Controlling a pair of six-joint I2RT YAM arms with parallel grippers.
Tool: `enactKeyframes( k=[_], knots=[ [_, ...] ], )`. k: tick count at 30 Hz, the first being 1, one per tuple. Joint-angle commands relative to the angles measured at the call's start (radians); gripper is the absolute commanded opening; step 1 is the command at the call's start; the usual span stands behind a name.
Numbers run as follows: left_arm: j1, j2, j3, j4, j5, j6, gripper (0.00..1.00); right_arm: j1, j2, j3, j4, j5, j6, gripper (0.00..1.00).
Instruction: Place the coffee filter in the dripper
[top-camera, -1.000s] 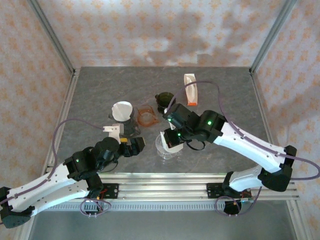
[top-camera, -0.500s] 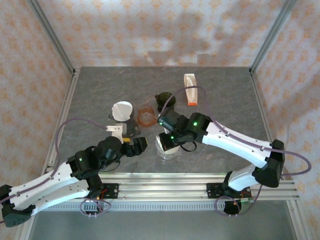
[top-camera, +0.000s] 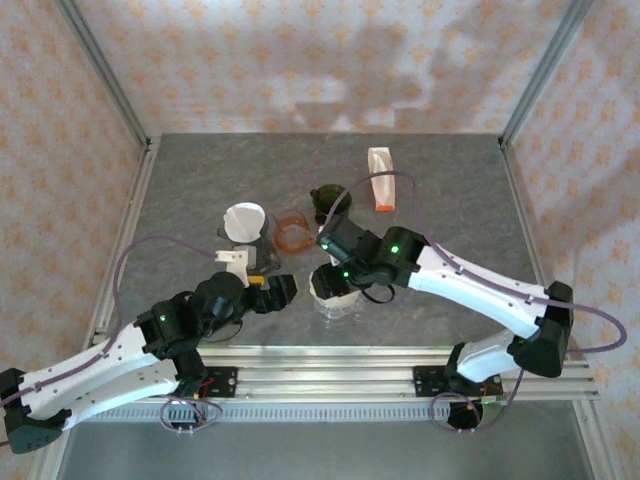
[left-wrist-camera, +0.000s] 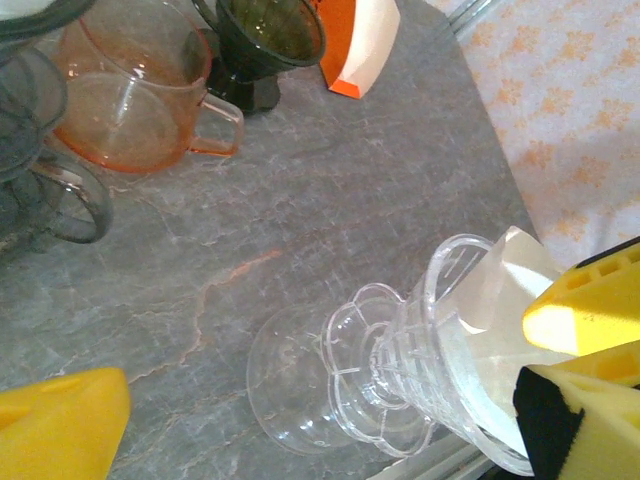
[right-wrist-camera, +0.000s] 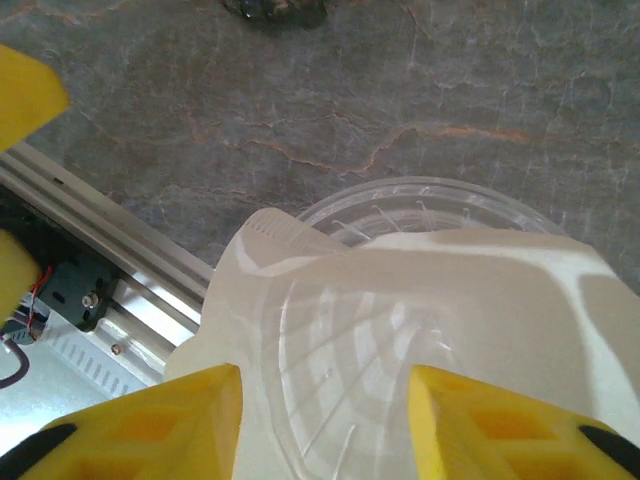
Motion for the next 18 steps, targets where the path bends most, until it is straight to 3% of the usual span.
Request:
enactKeyframes(
  k=[1,6,9,18],
  knots=[
    [0.008,0.027,0.017,0.047,0.038,0.007,0.93,0.006,-0.075,-0.002,0.002,0.062,0.002,0.5],
    [-0.006,0.145,0.097,0.031,0.075,0.042,0.74,-0.01,-0.14,-0.024,-0.02,0.14,-0.011,0.52],
    [-0.025,0.222,0.143,0.016,0.071,0.062,0.66,-0.07,-0.156,-0.043,-0.024,0.12,-0.042,0.52],
    [-0.048,0.281,0.192,-0.008,0.042,0.069,0.65,-0.165,-0.11,-0.09,0.008,0.049,-0.125,0.48]
  ],
)
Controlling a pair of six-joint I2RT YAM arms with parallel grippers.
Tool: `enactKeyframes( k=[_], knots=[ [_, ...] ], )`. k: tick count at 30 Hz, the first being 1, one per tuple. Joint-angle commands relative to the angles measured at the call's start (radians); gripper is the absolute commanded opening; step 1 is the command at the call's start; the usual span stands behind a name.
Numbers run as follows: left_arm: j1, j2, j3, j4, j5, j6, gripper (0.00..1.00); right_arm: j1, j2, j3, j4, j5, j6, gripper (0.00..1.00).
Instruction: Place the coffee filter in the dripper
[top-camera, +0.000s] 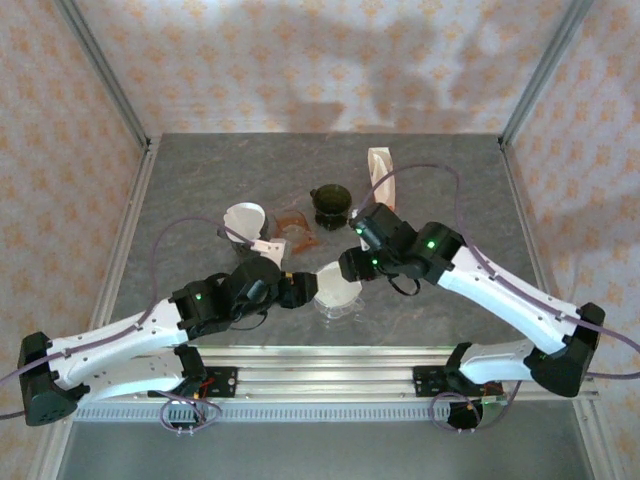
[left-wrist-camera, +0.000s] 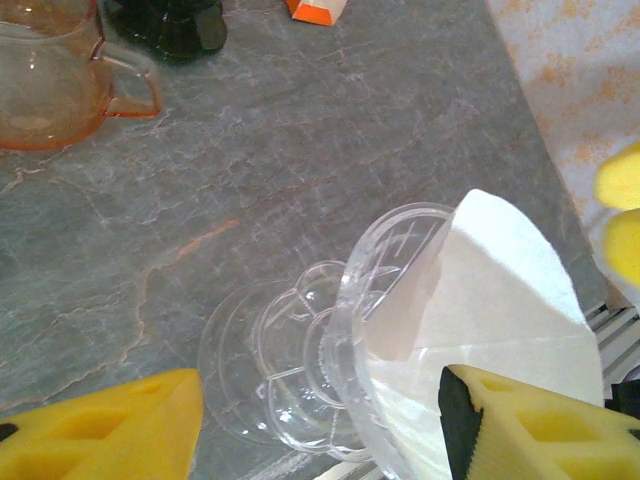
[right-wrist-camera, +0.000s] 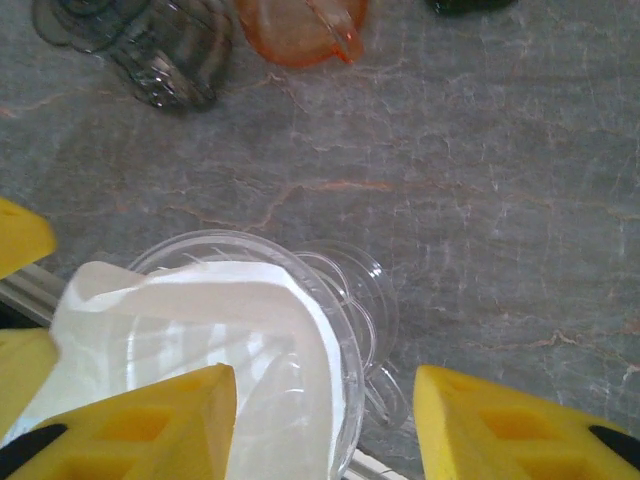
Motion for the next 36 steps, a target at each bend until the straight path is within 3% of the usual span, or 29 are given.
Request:
enactKeyframes(
  k=[1,5,10,14,22,36],
  knots=[
    [-0.007,-0.012,0.029,-0.025,-0.02,0.022,0.65,-0.012,0.017,-0.014,0.013,-0.02,-0.042,0.47],
    [-0.007,-0.011,0.029,-0.025,-0.016,0.023,0.65,-0.018,0.035,-0.016,0.013,-0.029,-0.056,0.38],
    [-0.007,0.005,0.026,-0.016,-0.008,0.021,0.63,-0.018,0.052,-0.018,0.007,-0.032,-0.059,0.36],
    [-0.007,0.012,0.014,-0.007,-0.007,0.016,0.58,-0.018,0.056,-0.026,0.004,-0.008,-0.059,0.26],
    [-0.008,0.011,-0.002,0.011,-0.003,0.006,0.58,-0.017,0.055,-0.031,-0.005,0.012,-0.063,0.1],
    [-0.007,0.028,-0.032,0.063,0.017,-0.013,0.59,0.003,0.067,-0.034,-0.004,0.042,-0.058,0.09]
  ],
)
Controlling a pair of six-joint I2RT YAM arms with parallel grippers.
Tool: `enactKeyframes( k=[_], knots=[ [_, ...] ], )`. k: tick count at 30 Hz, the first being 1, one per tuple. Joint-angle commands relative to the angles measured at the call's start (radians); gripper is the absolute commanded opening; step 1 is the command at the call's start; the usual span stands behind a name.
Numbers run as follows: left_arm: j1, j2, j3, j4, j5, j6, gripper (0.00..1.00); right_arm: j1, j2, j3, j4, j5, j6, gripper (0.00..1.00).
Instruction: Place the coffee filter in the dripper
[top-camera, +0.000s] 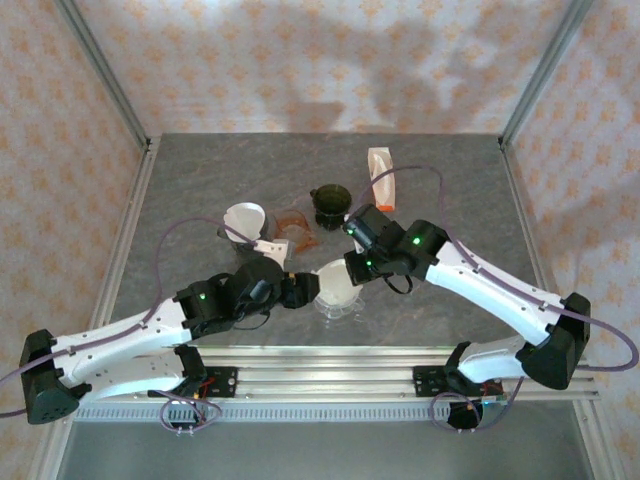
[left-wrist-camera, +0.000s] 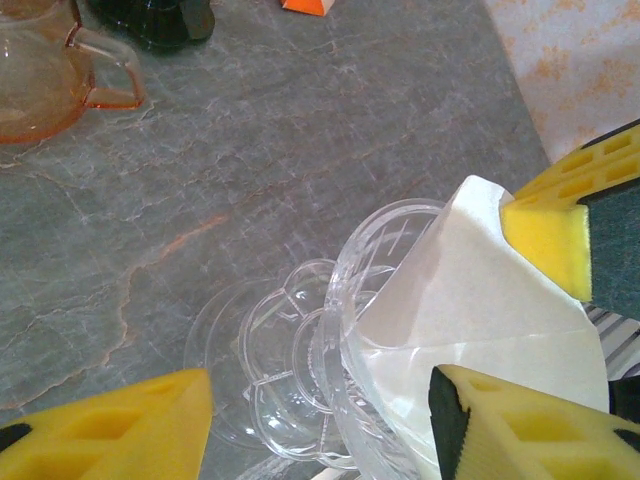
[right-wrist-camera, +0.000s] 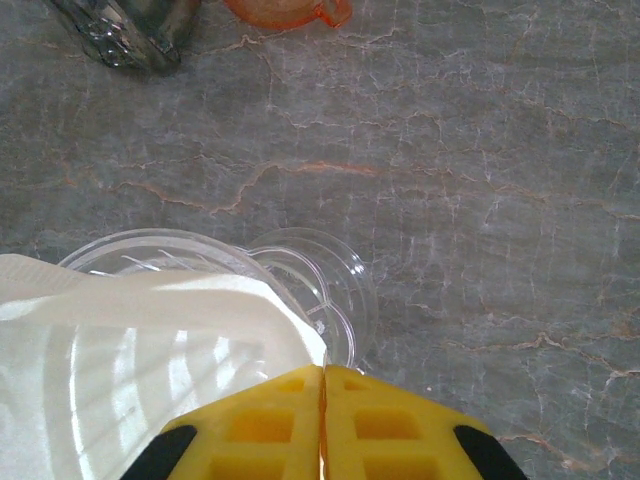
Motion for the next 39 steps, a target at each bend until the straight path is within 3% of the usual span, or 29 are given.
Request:
enactKeyframes(
  k=[1,6,10,13,34,39],
  knots=[
    [-0.008,0.001,-0.016,0.025,-0.001,-0.003,0.57,0.01,0.011,-0.017,-0.01,0.035,-0.003,0.1],
    [-0.007,0.004,-0.026,0.029,0.01,-0.007,0.53,0.013,0.01,-0.022,-0.004,0.039,0.001,0.18],
    [-0.007,0.004,-0.037,0.035,0.015,-0.011,0.52,0.013,-0.001,-0.019,0.0,0.051,0.006,0.45],
    [-0.007,0.005,-0.04,0.039,0.014,-0.012,0.52,0.013,0.004,-0.017,0.002,0.027,0.006,0.53],
    [-0.007,0.011,-0.055,0.062,0.019,-0.018,0.53,0.055,-0.118,-0.089,-0.013,0.066,0.087,0.55],
    [-0.007,0.009,-0.06,0.064,0.016,-0.018,0.53,0.063,-0.112,-0.093,-0.015,0.065,0.09,0.44]
  ],
)
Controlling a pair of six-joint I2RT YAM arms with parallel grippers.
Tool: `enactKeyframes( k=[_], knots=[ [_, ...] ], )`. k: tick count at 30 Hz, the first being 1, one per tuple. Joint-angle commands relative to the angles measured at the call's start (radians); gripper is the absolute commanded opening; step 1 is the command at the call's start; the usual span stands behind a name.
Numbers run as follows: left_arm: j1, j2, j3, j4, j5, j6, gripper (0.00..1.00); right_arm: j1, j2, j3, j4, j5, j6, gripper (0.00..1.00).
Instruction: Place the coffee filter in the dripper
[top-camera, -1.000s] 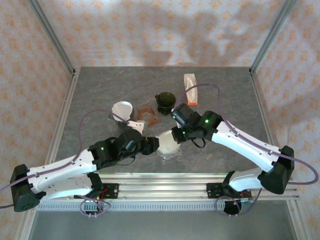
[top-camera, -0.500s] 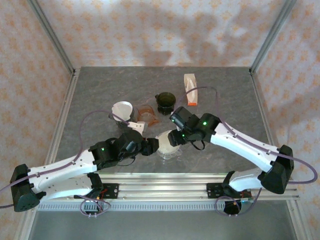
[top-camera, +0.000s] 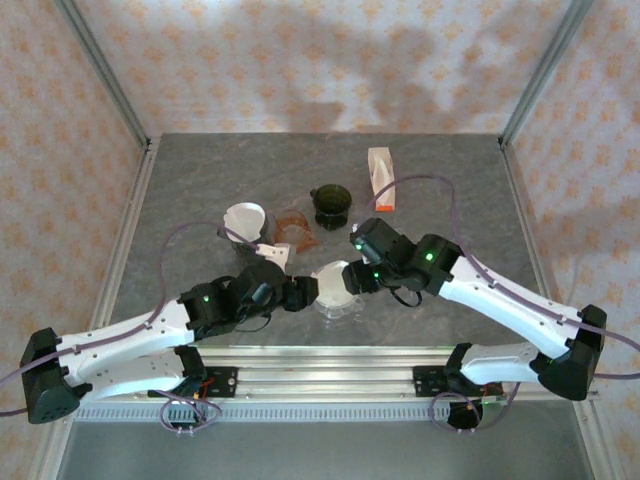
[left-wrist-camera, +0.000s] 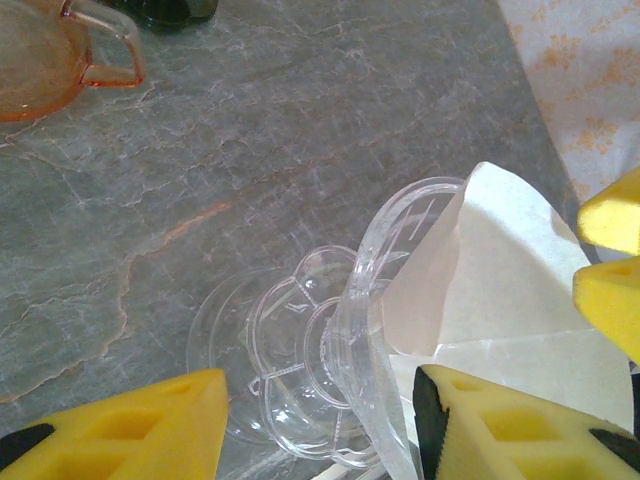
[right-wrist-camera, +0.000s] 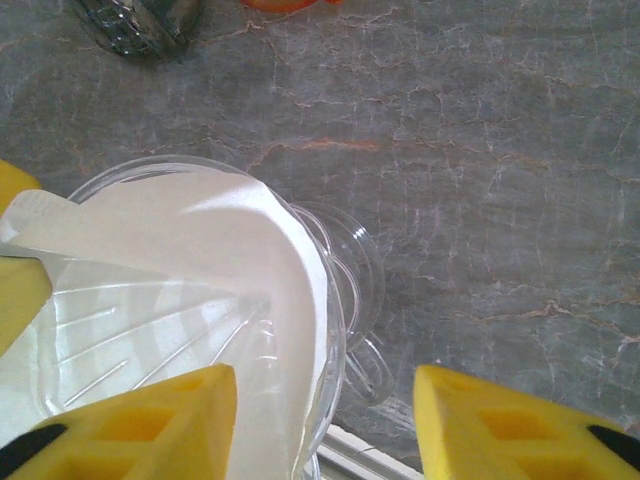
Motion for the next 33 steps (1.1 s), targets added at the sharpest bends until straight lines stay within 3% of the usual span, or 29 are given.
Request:
enactKeyframes(
  k=[1,7,11,22,28,33],
  knots=[
    [-0.007,0.008,-0.014,0.022,0.004,-0.014,0.53,0.011,-0.006,-0.016,-0.019,0.036,0.015,0.4],
    [-0.007,0.007,-0.017,0.024,0.004,-0.016,0.53,0.018,-0.003,-0.024,-0.019,0.042,0.016,0.19],
    [-0.007,0.006,-0.016,0.028,0.006,-0.016,0.54,0.024,0.006,-0.021,-0.026,0.049,0.012,0.11],
    [-0.005,-0.047,-0.026,0.055,0.0,-0.032,0.63,0.034,0.015,-0.014,-0.035,0.065,0.005,0.08],
    [-0.005,-0.051,-0.022,0.011,-0.028,-0.029,0.56,0.036,0.015,-0.007,-0.031,0.061,0.005,0.1],
    [-0.006,-0.047,-0.037,0.017,-0.03,-0.036,0.56,0.037,0.019,-0.004,-0.031,0.058,0.006,0.1]
  ],
)
